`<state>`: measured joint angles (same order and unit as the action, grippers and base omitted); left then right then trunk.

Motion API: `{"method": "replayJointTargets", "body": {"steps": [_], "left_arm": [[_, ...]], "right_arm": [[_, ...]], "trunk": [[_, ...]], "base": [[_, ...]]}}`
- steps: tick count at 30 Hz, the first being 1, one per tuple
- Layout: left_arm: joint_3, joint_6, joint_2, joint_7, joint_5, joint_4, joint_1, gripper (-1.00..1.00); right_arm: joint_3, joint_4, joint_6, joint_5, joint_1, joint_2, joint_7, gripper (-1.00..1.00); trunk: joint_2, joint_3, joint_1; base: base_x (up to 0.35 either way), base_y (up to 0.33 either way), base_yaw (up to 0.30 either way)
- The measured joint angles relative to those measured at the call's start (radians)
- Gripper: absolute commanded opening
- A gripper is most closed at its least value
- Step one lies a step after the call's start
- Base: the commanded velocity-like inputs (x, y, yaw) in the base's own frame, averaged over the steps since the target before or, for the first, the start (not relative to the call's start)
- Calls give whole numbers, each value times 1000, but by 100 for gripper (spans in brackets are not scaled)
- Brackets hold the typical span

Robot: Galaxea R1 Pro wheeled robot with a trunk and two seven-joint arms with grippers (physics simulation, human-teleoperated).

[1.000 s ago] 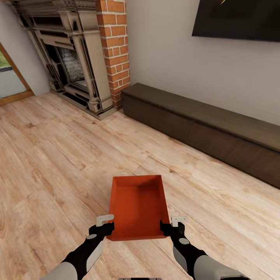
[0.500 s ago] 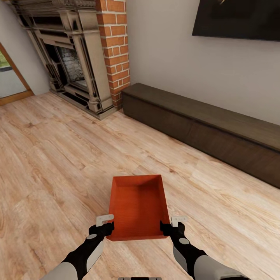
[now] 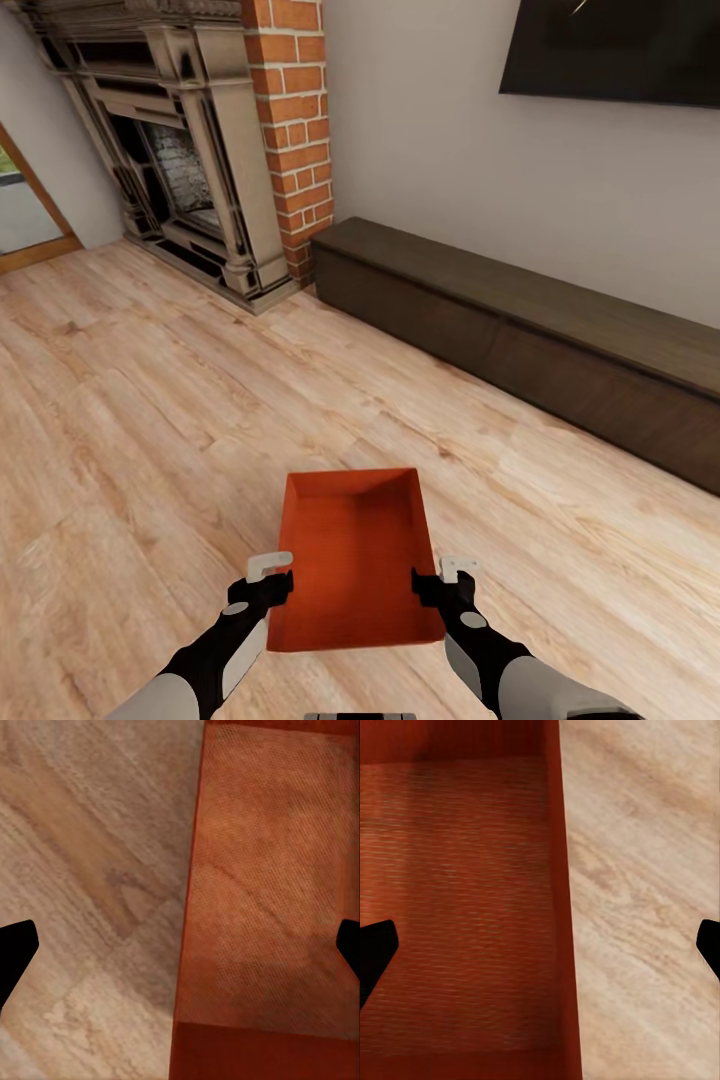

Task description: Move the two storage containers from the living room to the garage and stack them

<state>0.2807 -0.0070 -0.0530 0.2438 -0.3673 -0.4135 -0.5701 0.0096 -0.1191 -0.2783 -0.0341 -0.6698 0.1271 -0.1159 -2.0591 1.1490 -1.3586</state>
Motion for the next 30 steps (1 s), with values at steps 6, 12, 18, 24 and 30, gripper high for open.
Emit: {"method": "replayJointTargets", "body": {"steps": [6, 12, 18, 24, 30], "left_arm": [[0, 0, 0, 0, 0, 0, 0, 100], [0, 1, 0, 0, 0, 1, 0, 100], [0, 1, 1, 0, -1, 2, 0, 100], [-2, 0, 1, 0, -1, 2, 0, 100], [-1, 0, 2, 0, -1, 2, 0, 100]], "right_arm": [[0, 0, 0, -7, 0, 0, 0, 100], [-2, -1, 0, -2, 0, 3, -12, 100], [-3, -2, -2, -1, 0, 2, -48, 100], [-4, -3, -2, -1, 0, 1, -56, 100], [-2, -2, 1, -2, 0, -1, -57, 100]], "trunk": [[0, 0, 0], [0, 0, 0], [0, 0, 0], [0, 0, 0], [0, 0, 0]], "base": [[21, 0, 0], [2, 0, 0], [0, 0, 0], [0, 0, 0], [0, 0, 0]]}}
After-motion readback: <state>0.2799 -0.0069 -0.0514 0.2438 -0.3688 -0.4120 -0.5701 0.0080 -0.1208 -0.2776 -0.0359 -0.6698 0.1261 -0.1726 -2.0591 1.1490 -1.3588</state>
